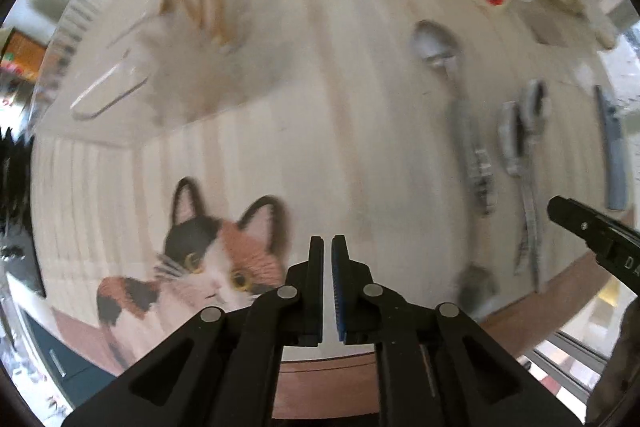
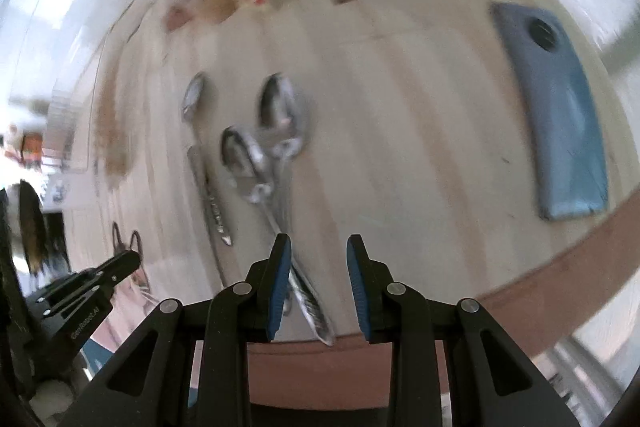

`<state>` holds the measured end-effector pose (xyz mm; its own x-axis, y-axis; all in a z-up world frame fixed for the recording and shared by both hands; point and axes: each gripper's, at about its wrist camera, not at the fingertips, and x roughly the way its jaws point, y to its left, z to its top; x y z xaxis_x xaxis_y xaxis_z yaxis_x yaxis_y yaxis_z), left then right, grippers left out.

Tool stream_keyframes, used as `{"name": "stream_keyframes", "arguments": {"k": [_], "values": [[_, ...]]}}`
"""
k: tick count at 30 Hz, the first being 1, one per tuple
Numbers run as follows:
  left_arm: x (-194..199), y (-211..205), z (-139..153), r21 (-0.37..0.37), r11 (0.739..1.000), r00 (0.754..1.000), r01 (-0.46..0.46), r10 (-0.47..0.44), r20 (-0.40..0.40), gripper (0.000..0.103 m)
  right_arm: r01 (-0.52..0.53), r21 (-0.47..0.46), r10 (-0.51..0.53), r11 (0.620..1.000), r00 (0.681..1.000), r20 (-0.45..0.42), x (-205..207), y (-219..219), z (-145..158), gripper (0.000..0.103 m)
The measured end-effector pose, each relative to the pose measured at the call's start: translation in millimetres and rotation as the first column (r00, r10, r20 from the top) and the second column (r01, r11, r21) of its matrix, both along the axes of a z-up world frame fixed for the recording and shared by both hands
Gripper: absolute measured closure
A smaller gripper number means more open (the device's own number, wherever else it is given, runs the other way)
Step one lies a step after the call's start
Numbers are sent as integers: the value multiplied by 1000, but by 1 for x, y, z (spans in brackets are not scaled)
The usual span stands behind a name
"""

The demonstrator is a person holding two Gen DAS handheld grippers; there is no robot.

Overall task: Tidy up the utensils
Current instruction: 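Move both open tools from the basket down to the steel spoons, then grasp a steel spoon handle with the left tool while the right tool grasps another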

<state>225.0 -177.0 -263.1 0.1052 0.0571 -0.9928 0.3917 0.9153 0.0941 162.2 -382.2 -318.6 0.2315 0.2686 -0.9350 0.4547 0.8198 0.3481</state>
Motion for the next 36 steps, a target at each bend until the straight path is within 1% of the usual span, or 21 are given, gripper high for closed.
{"name": "stream_keyframes", "arguments": {"k": [2,3,4,5,6,7,8,9,10,11,13,14,16,20,21,22,25,28,30,32,36], "values": [[-1,8,-9,41,999,1000,-3,3,13,96,-50,-25,49,998,999,-12,10,13,-4,72],[-1,10,-14,55,998,1000,-8,7,9,92,-75,-43,74,996,997,-21,13,18,-7,72],[-1,13,-20,75,997,1000,-20,20,-4,86,-113,-94,111,989,994,-19,18,27,-6,72],[-3,14,-20,67,997,999,-29,28,15,84,-141,-132,138,981,990,-35,20,31,-6,75],[-3,14,-18,69,997,999,-26,24,28,71,-161,-175,154,971,987,-50,22,35,-6,87],[-3,12,-20,88,996,999,-23,20,31,57,-175,-176,167,969,984,-57,24,38,-8,94],[-3,10,-20,95,995,999,-25,21,46,50,-176,-181,168,968,984,-58,25,40,-9,94],[-8,9,-22,86,996,999,-26,22,42,34,-171,-181,163,969,985,-58,25,40,-9,94],[-6,9,-24,87,996,999,-31,28,36,23,-166,-182,158,969,986,-58,25,39,-9,94],[-4,11,-24,96,995,998,-41,36,53,19,-156,-176,149,972,987,-55,23,38,-9,95],[2,10,-27,110,993,997,-48,40,69,0,-118,-149,114,982,993,-32,18,32,-7,98],[7,18,-28,100,993,996,-56,50,69,0,-103,-131,100,986,995,-24,14,30,-6,99],[15,24,-32,41,995,995,-86,84,48,0,-68,-88,67,994,998,-13,8,22,-4,102],[26,42,-34,-33,993,993,-114,115,29,0,5,-15,-5,1000,1000,3,-5,8,0,102],[43,41,-42,-46,992,993,-118,120,23,0,15,0,-15,1000,1000,7,-8,4,2,102],[47,42,-43,-59,991,992,-123,124,16,0,29,3,-29,1000,1000,8,-11,0,4,102],[59,48,-45,-72,989,991,-131,130,-19,0,63,28,-64,998,998,15,-24,-13,10,103],[66,56,-55,-51,989,990,-136,135,-32,0,85,66,-87,994,996,22,-31,-21,14,103],[67,45,-49,-37,993,994,-112,111,-18,2,91,121,-95,988,995,29,-32,-23,15,103],[61,32,-38,-62,995,997,-74,74,-3,2,97,155,-104,983,994,35,-32,-23,15,103],[53,1,-27,-133,991,999,10,-16,-43,2,105,137,-113,985,992,49,-32,-19,22,103]]}}
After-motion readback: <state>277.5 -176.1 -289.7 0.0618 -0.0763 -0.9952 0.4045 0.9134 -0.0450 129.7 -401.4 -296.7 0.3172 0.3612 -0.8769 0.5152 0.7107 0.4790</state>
